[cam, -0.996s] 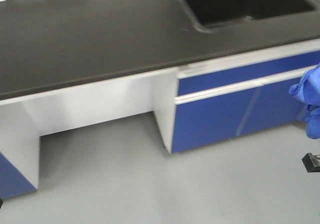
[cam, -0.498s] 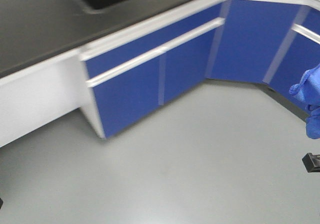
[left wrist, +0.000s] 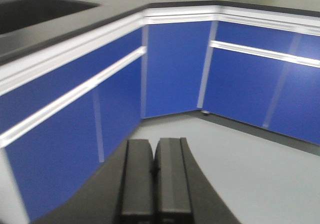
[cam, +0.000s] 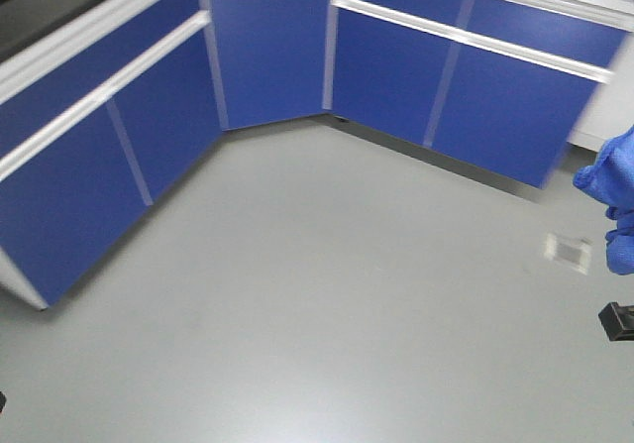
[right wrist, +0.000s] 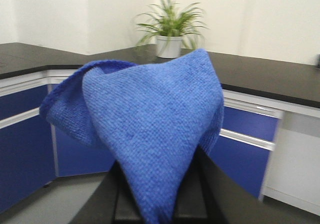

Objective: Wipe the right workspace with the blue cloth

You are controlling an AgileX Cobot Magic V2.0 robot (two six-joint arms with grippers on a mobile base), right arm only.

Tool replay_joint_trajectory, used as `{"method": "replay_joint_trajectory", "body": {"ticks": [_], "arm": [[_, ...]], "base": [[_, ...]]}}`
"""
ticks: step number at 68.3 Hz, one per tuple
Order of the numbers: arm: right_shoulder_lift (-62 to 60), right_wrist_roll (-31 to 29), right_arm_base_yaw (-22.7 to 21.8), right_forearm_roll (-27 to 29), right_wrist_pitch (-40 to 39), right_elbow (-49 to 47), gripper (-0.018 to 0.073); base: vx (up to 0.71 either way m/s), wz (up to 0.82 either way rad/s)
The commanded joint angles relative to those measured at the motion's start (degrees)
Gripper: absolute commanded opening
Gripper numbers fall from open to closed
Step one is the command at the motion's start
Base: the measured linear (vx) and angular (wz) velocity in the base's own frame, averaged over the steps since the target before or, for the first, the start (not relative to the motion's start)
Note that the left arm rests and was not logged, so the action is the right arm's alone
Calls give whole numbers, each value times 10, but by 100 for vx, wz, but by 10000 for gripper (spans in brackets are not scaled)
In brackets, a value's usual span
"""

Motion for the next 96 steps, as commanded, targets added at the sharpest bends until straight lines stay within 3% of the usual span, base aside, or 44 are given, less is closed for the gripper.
{"method": "replay_joint_trajectory", "body": {"ticks": [1, 45, 96], "arm": [[6, -4, -2, -5, -53, -18, 0], [6, -4, -2, -5, -53, -18, 0], [6, -4, -2, -5, -53, -18, 0]], "base": [[-15, -59], [-7, -48], [17, -52]]}}
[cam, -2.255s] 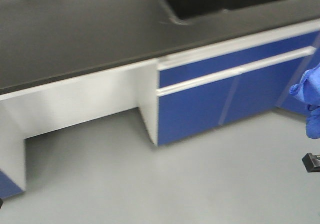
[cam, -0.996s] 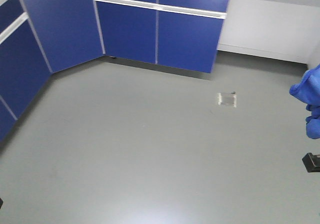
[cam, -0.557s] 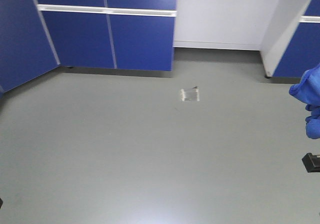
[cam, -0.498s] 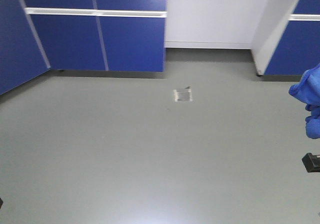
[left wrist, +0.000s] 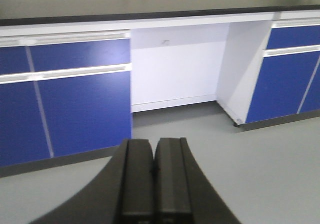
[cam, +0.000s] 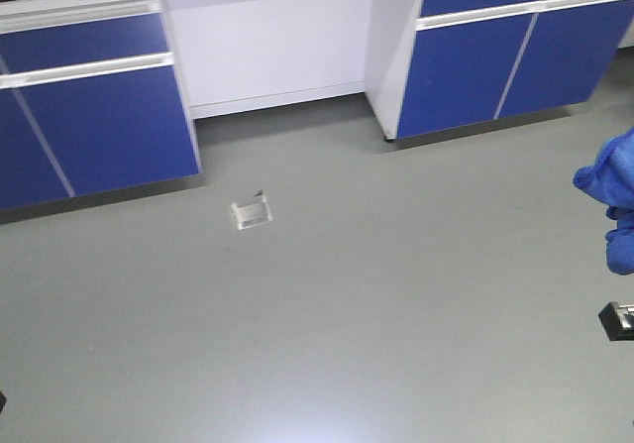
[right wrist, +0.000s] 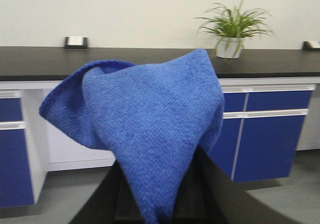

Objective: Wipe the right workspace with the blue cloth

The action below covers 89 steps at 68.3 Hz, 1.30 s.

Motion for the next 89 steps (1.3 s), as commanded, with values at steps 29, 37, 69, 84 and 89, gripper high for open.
{"method": "replay_joint_trajectory", "body": {"ticks": [29, 37, 69, 84, 89], "arm": [[6, -4, -2, -5, -53, -18, 0], [6, -4, -2, -5, -53, -18, 0], [6, -4, -2, -5, -53, -18, 0], [6, -4, -2, -5, -53, -18, 0], [6, -4, -2, -5, -53, -18, 0]], "base": [[30, -30], [36, -16], [40, -9], [44, -4], [44, 7]]}}
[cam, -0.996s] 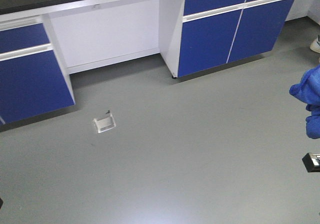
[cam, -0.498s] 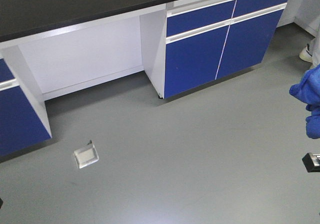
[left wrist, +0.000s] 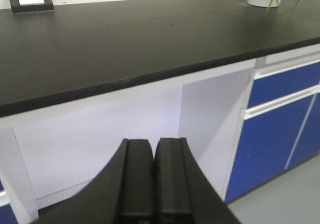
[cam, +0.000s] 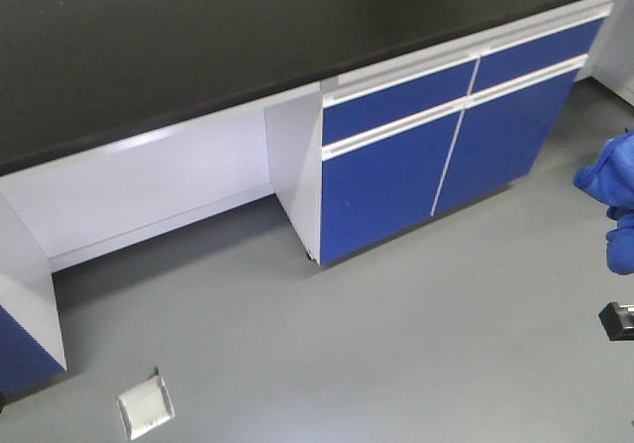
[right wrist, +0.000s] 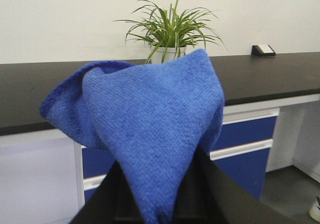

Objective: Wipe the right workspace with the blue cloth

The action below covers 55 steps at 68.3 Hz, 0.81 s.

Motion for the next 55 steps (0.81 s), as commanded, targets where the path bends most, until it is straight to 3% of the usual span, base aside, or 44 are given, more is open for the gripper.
{"method": "replay_joint_trajectory", "body": {"ticks": [1, 55], "arm": [[6, -4, -2, -5, -52, -19, 0], [6, -4, -2, -5, -52, -19, 0]], "base": [[44, 13], [43, 46]]}}
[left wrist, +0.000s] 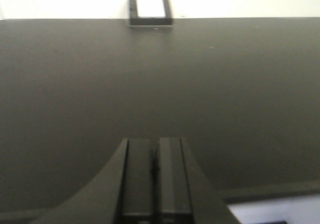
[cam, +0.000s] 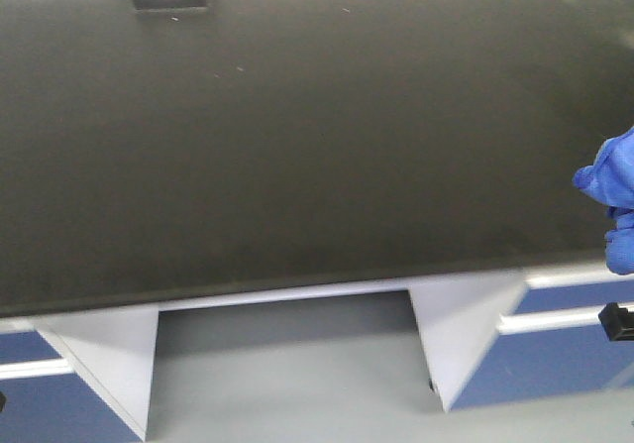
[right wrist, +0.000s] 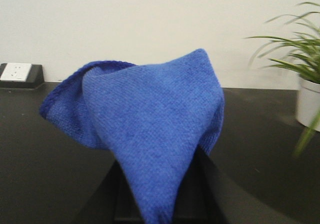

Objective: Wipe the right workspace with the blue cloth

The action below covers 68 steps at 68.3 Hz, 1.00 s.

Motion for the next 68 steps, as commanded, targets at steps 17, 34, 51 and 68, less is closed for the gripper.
{"method": "replay_joint_trajectory", "body": {"ticks": [17, 34, 51, 68], "arm": [[6, -4, -2, -5, -52, -19, 0], [6, -4, -2, -5, -52, -19, 0], [6, -4, -2, -5, -52, -19, 0], [6, -4, -2, -5, -52, -19, 0]], "base": [[35, 21], [25, 6], [10, 3], [2, 1]]}}
